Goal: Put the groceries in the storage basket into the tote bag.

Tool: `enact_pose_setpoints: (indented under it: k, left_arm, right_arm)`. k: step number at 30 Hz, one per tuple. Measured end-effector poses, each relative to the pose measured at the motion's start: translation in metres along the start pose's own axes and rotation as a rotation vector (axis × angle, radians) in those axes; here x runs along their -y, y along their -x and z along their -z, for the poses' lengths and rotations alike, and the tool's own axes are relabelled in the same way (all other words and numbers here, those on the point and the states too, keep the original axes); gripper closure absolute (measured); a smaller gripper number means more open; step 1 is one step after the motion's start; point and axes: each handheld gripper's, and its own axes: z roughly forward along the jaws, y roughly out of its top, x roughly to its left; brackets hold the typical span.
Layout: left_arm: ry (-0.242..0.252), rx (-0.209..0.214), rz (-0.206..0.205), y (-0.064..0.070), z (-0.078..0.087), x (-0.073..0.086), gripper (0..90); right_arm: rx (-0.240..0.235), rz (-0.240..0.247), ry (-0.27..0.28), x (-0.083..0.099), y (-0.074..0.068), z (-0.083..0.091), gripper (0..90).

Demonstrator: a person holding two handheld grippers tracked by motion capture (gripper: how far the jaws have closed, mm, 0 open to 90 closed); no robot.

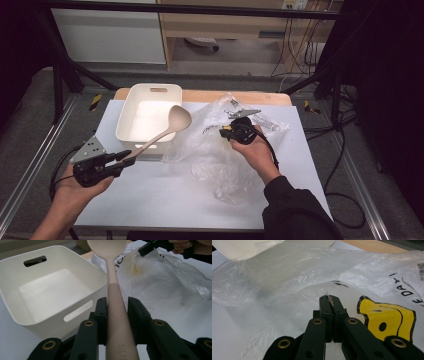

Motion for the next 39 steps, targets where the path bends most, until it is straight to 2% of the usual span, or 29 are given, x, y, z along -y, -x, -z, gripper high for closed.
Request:
enact_pose_setpoints:
  k: [4, 11, 19, 27, 39]
  left_arm:
    - [-0.012, 0.016, -0.024, 0.007, 0.002, 0.002, 70.0]
    - [-0.024, 0.050, -0.031, 0.014, -0.001, 0.005, 70.0]
    - [-0.055, 0.087, -0.059, 0.025, -0.008, 0.007, 70.0]
    - [-0.098, 0.115, -0.084, 0.033, -0.022, 0.011, 70.0]
    - [-0.158, 0.147, -0.099, 0.042, -0.050, 0.018, 70.0]
  right_arm:
    - [-0.003, -0.003, 0.002, -0.001, 0.000, 0.000, 90.0]
    - [-0.009, -0.006, -0.006, -0.001, 0.000, -0.001, 90.0]
    - [-0.010, -0.003, -0.007, -0.002, -0.001, -0.002, 90.0]
    - [-0.012, -0.003, -0.004, -0.002, 0.000, -0.001, 90.0]
    - [-0.021, -0.005, -0.003, -0.003, -0.002, -0.002, 90.0]
